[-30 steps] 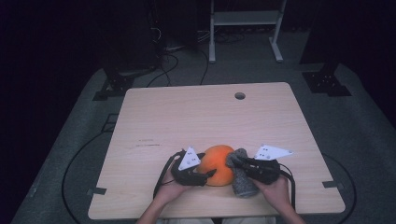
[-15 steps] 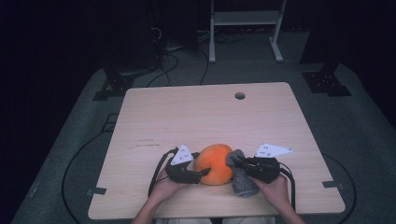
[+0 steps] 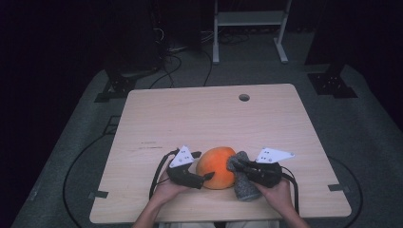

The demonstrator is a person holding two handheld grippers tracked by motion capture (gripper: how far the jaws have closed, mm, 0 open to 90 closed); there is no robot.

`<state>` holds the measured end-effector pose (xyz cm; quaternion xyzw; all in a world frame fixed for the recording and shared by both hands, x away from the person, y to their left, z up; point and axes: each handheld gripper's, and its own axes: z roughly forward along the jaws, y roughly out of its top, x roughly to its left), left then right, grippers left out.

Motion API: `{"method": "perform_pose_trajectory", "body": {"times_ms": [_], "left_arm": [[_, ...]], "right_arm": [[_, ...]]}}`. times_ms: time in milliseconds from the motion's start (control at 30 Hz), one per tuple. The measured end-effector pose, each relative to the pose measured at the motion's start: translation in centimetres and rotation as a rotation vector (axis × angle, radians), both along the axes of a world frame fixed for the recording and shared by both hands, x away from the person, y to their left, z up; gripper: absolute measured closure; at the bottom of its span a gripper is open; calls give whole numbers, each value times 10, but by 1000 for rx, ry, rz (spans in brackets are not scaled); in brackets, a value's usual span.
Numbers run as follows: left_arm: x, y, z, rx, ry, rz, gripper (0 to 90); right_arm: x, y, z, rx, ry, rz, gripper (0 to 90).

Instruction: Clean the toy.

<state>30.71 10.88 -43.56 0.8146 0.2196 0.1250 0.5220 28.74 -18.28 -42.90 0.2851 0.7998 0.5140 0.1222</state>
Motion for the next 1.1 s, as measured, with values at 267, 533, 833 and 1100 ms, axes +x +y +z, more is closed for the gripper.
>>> {"method": "perform_pose_trajectory", "body": {"times_ms": [267,533,833,1100], "left_arm": [[4,2,-7,77,28,9,261],[7,8,-11,79,47,12,275],[6,8,-12,74,49,9,275],[-2,3,-9,82,24,-42,236]], "right_arm": [[10,-11,-9,-11,56,-56,809],[-2,2,2,11,5,15,809],[6,-11,-6,-6,78,-70,810],[3,0,3,25,33,-6,809]]}}
